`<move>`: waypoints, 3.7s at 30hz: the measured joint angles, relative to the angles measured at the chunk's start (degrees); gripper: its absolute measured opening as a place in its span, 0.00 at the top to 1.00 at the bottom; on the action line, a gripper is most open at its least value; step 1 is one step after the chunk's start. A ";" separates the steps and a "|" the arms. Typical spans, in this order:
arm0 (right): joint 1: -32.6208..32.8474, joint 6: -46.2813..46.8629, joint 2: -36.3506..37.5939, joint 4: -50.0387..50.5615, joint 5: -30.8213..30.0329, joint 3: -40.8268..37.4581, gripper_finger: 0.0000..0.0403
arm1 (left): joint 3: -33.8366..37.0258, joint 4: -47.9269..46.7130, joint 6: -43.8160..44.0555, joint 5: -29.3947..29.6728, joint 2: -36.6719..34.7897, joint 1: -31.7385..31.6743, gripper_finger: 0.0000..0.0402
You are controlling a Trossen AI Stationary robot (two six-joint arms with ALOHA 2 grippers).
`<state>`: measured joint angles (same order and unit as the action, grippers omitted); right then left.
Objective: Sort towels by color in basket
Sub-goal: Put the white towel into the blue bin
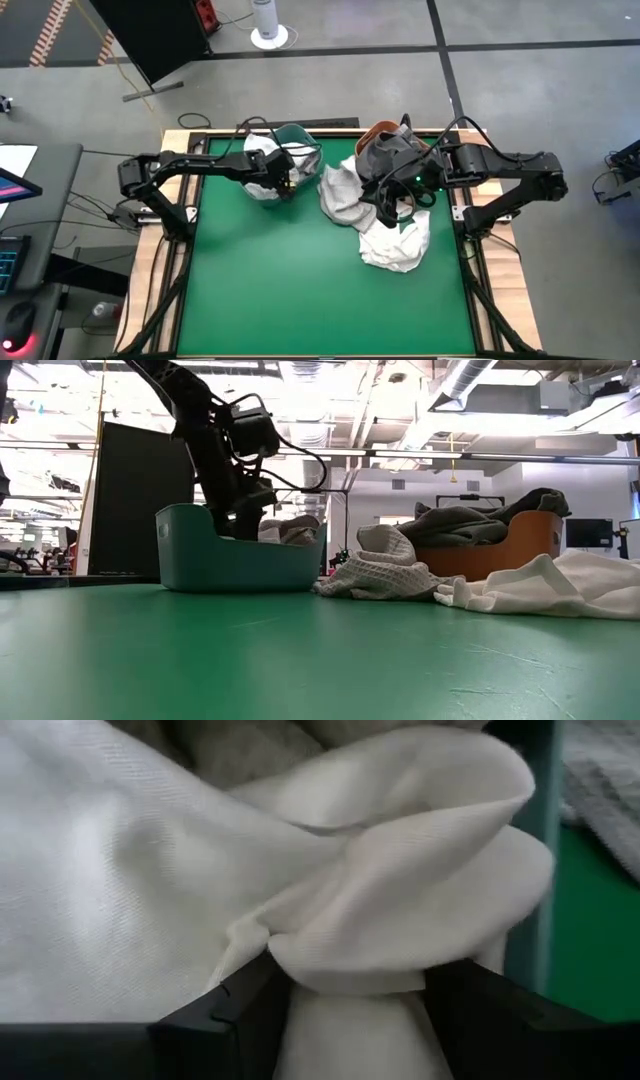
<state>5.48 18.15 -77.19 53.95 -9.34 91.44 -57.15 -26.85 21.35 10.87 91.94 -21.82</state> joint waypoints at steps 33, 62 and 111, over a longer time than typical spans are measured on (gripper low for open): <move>0.61 -0.44 0.00 -3.06 0.00 0.00 0.55 | -9.88 -21.36 -8.92 7.85 -3.67 -7.52 0.51; 0.48 0.00 0.00 -3.02 0.00 0.00 0.55 | -26.98 -27.75 -11.09 8.85 -3.84 -9.24 0.58; 0.49 0.92 0.00 -3.08 -1.33 0.00 0.55 | -2.00 -5.00 -3.27 2.51 -3.78 -11.40 0.58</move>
<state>5.97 19.07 -77.19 50.87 -10.68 91.44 -59.14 -31.85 18.08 13.38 88.16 -33.22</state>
